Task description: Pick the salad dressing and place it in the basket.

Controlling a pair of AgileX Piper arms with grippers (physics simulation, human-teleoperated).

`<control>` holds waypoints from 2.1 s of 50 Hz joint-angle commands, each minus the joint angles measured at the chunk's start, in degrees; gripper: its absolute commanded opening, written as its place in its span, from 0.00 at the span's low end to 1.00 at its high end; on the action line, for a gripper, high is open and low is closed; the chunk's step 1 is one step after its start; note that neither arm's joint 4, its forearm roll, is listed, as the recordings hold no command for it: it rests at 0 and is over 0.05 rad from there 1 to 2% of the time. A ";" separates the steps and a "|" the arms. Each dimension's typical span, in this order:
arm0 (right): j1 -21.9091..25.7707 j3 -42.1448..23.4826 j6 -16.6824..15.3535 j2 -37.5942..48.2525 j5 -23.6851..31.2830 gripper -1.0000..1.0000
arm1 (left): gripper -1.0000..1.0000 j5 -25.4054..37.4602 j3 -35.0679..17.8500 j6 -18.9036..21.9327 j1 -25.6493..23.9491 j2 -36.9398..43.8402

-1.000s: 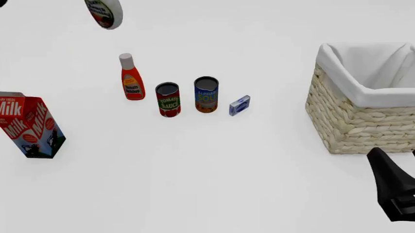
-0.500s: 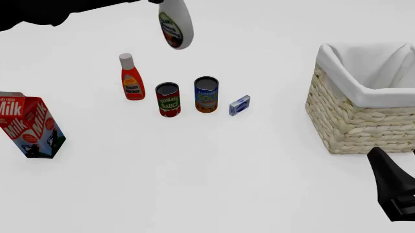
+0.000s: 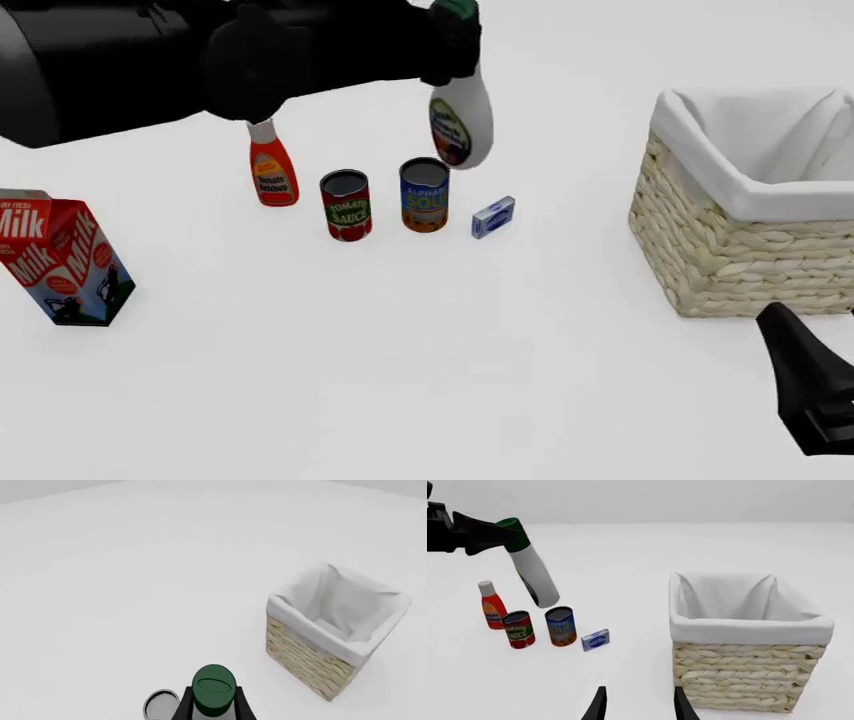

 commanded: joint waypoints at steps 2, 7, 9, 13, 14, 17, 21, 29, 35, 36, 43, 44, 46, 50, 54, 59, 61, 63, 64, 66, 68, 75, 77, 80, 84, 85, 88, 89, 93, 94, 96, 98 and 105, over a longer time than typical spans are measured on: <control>0.00 0.03 0.15 -0.03 -0.46 1.00 | 0.00 -2.84 1.13 -0.48 -3.74 3.23; -0.06 0.02 0.43 -0.03 -0.84 1.00 | 0.00 -2.41 0.77 -1.07 -4.36 3.36; 0.04 0.01 0.39 -0.03 -0.89 1.00 | 0.00 -2.49 0.84 -0.84 -4.47 3.23; 0.54 -0.46 0.02 -0.03 -1.13 1.00 | 0.00 -2.82 1.17 -0.93 -4.69 3.30; 0.79 -0.65 -0.11 -0.03 -1.02 1.00 | 0.00 -2.84 1.25 -1.01 -4.76 3.37; 1.06 -0.98 -0.02 -0.04 -0.70 1.00 | 0.00 -3.01 1.44 -0.94 -4.77 3.31; 3.94 -4.11 -0.04 0.00 2.58 1.00 | 0.00 -3.26 2.03 -0.76 -5.15 3.15; 7.42 -10.82 -4.21 2.93 7.92 1.00 | 0.00 -3.19 2.23 -0.75 -5.64 2.93; 11.70 -15.07 -8.11 7.90 9.15 1.00 | 0.00 -3.24 2.53 -0.84 -6.05 2.70; 12.31 -15.58 -8.20 8.80 9.05 1.00 | 0.00 -3.23 2.56 -0.84 -6.15 2.71; 16.47 -18.92 -9.82 14.35 8.59 1.00 | 0.00 -3.03 2.54 -0.59 -6.46 2.33; 17.02 -18.86 -10.25 15.30 8.04 1.00 | 0.00 -3.07 2.61 -0.42 -6.50 2.21; 16.98 -20.00 -10.74 19.06 7.72 1.00 | 0.00 -2.81 2.56 -0.44 -6.67 1.89; 19.25 -20.89 -10.68 22.54 6.53 1.00 | 0.00 -2.71 2.72 -0.20 -7.01 1.41; 20.44 -22.18 -11.25 24.75 5.84 1.00 | 0.00 -2.50 2.77 -0.14 -7.34 0.84; 21.64 -23.06 -11.21 27.84 4.45 1.00 | 0.00 -2.47 3.22 0.03 -7.94 0.18; 21.55 -22.99 -11.92 28.68 3.92 1.00 | 0.00 -2.45 3.32 0.00 -8.03 0.03; 21.88 -23.19 -11.95 29.56 3.37 1.00 | 0.00 -2.28 3.45 -0.11 -8.36 -0.29; 21.93 -23.47 -12.17 30.08 3.28 1.00 | 0.00 -2.29 3.54 -0.34 -8.48 -0.50; 22.04 -23.78 -13.01 31.10 2.59 1.00 | 0.00 -2.26 3.75 0.21 -8.78 -0.97; 22.16 -23.82 -13.35 31.99 1.89 1.00 | 0.00 -2.17 3.67 -0.09 -8.76 -1.05; 23.02 -24.15 -14.74 36.21 -1.60 1.00 | 0.00 -2.38 4.14 -0.46 -9.09 -1.78; 23.10 -24.16 -15.01 37.51 -2.61 1.00 | 0.00 -2.27 4.20 -0.56 -9.21 -1.87; 23.20 -24.11 -15.48 38.70 -3.60 1.00 | 0.00 -2.08 4.17 -0.75 -9.37 -2.00; 23.26 -23.95 -16.21 40.96 -5.35 1.00 | 0.00 -1.90 4.16 -0.73 -9.43 -2.39; 23.23 -23.94 -16.30 41.60 -5.90 1.00 | 0.00 -1.92 4.22 -0.69 -9.49 -2.46; 23.59 -24.35 -16.46 42.32 -6.30 1.00 | 0.00 -1.96 4.36 -0.68 -9.63 -2.62; 23.84 -24.55 -16.55 42.72 -6.61 1.00 | 0.00 -1.92 4.42 -0.83 -9.76 -2.71; 24.01 -24.64 -17.07 44.17 -7.96 1.00 | 0.00 -2.03 4.66 -0.72 -9.88 -3.02; 24.26 -24.67 -17.15 44.64 -8.43 1.00 | 0.00 -2.07 4.70 -0.68 -9.85 -3.03; 24.27 -24.80 -17.39 45.47 -9.07 1.00 | 0.00 -2.05 4.74 -0.89 -9.94 -3.14; 24.39 -25.14 -17.25 46.35 -9.54 1.00 | 0.00 -2.15 4.84 -0.73 -9.89 -3.28; 24.58 -25.75 -17.46 48.50 -11.19 1.00 | 0.00 -2.10 5.22 -0.73 -10.31 -3.70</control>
